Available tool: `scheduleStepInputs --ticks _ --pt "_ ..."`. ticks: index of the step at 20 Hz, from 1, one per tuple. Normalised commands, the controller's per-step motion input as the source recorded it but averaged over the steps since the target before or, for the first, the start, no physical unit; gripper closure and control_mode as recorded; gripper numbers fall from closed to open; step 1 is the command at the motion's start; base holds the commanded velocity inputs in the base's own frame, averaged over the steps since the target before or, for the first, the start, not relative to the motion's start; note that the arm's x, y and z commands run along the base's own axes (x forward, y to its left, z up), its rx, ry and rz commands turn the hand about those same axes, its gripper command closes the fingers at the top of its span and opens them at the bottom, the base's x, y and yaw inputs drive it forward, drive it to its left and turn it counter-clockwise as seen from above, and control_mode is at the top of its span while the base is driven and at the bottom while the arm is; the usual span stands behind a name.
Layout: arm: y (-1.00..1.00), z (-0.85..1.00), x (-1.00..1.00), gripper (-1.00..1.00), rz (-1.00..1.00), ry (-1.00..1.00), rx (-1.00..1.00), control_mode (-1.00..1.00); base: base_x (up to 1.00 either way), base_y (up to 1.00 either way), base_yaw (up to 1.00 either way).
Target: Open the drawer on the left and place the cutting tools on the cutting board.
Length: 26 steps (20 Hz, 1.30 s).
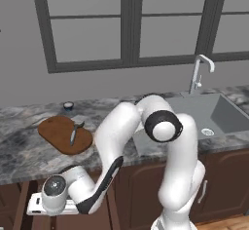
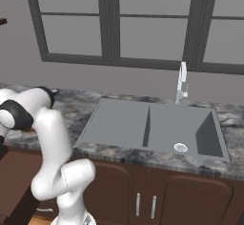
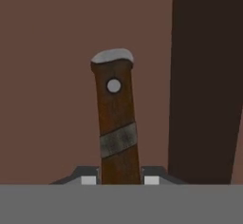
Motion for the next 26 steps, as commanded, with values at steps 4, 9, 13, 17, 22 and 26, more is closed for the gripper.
scheduleStepInputs --ticks 4,9,13,17,22,26 --pt "-0.26 1.00 0.83 1.00 -0.13 -0.12 0.09 -1.00 0.00 0.00 0.00" --pt "-0.12 1.00 0.88 1.00 -0.13 -0.08 0.10 -1.00 0.00 0.00 0.00" --pt "-0.03 1.00 0.90 1.00 -0.14 -0.04 0.07 -1.00 0.00 0.00 0.00" --pt "-0.14 1.00 0.96 1.00 -0.17 0.00 0.07 -1.00 0.00 0.00 0.00" --pt "0.00 0.53 0.95 1.00 -0.03 0.04 0.02 -1.00 0.00 0.00 0.00" --pt "0.00 0.00 0.73 1.00 0.03 0.09 0.00 -1.00 0.00 0.00 0.00"
